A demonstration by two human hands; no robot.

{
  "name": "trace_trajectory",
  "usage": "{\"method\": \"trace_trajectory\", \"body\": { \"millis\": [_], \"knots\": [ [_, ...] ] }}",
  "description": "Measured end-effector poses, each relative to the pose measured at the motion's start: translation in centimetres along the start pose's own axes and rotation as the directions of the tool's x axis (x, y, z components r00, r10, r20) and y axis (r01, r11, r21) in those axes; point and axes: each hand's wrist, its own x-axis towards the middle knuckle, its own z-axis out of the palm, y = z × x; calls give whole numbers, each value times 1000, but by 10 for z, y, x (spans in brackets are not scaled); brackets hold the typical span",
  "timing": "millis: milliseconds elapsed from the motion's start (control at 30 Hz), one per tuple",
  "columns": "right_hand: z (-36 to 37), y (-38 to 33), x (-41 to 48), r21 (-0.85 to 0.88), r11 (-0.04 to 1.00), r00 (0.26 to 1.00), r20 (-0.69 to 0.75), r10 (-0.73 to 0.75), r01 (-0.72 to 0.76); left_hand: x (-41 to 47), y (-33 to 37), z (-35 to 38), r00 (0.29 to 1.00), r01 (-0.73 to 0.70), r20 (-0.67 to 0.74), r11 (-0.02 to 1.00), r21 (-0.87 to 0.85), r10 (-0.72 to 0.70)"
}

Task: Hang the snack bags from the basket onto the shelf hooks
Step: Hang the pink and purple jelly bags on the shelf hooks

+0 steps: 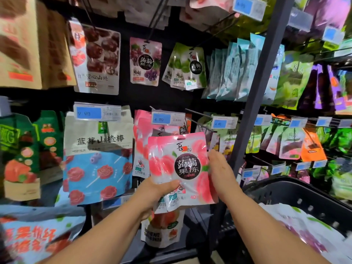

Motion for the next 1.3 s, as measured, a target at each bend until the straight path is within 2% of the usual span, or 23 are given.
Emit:
{"method": "trace_trajectory", "body": {
  "millis": [100, 233, 300, 467, 667, 933, 1300],
  "knots": [
    [12, 10, 0, 20, 997, 984, 161, 72, -77, 1, -3, -5, 999, -25, -22, 1000, -14, 25],
    [17, 19, -3, 293, 930, 921, 377, 103, -224, -1, -4, -14, 997, -32, -62, 998, 48, 35],
    [20, 22, -3, 350, 898, 897, 430, 100, -268, 1, -6, -20, 995, -26, -91, 993, 117, 37],
    [35, 15, 2, 393, 879, 912, 396, 103, -270, 1, -3, -31, 978, -27, -197, 983, 180, 63],
    [54, 11, 17, 418, 871, 922, 375, 91, -256, -15, 10, -63, 930, 7, -334, 904, 427, 151],
    [77, 13, 35, 370, 914, 935, 354, 25, -165, -31, 8, -102, 878, 13, -457, 947, 322, 143],
    [82, 9, 46, 377, 912, 949, 312, 39, -162, -37, 8, -123, 857, 60, -505, 952, 301, 106]
  ]
}}
